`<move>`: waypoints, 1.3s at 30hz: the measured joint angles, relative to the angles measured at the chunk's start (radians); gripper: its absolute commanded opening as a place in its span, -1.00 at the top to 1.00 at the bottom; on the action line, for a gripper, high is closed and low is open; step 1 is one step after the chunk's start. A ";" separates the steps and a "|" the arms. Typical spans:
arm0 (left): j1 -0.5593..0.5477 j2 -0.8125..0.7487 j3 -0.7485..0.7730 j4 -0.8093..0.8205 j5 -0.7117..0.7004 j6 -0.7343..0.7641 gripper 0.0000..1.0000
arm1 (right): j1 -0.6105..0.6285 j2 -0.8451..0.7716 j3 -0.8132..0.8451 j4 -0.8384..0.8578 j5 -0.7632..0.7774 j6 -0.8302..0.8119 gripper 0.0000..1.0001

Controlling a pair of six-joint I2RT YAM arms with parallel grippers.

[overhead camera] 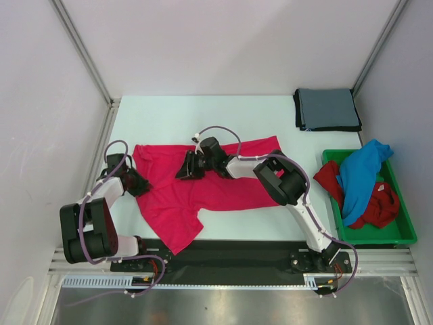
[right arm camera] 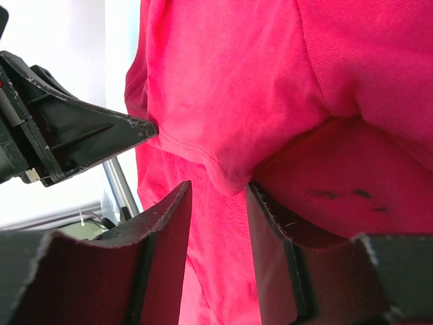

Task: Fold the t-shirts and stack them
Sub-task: Fold the tshirt

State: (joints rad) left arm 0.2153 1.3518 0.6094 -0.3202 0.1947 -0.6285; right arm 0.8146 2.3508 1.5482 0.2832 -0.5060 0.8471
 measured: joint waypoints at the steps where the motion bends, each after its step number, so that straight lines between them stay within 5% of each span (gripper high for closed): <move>1: 0.000 0.000 0.000 0.000 0.000 0.000 0.46 | 0.000 0.000 0.000 0.000 0.000 0.002 0.14; 6: 0.000 -0.009 0.000 -0.001 0.000 0.000 0.56 | 0.000 0.000 0.000 -0.001 0.004 0.009 0.14; 13: 0.000 -0.015 0.000 0.001 0.008 0.000 0.99 | 0.000 0.000 0.001 -0.008 0.018 0.013 0.25; 20: 0.000 -0.053 0.000 -0.001 0.029 0.000 0.99 | 0.000 0.018 0.031 -0.049 0.031 0.001 0.98; 39: 0.000 -0.231 -0.101 -0.042 0.074 -0.071 0.99 | -0.031 -0.013 0.050 -0.192 -0.047 -0.070 1.00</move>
State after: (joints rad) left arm 0.2153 1.1206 0.5087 -0.3626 0.2687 -0.6998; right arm 0.7834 2.3383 1.5978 0.0914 -0.5529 0.7769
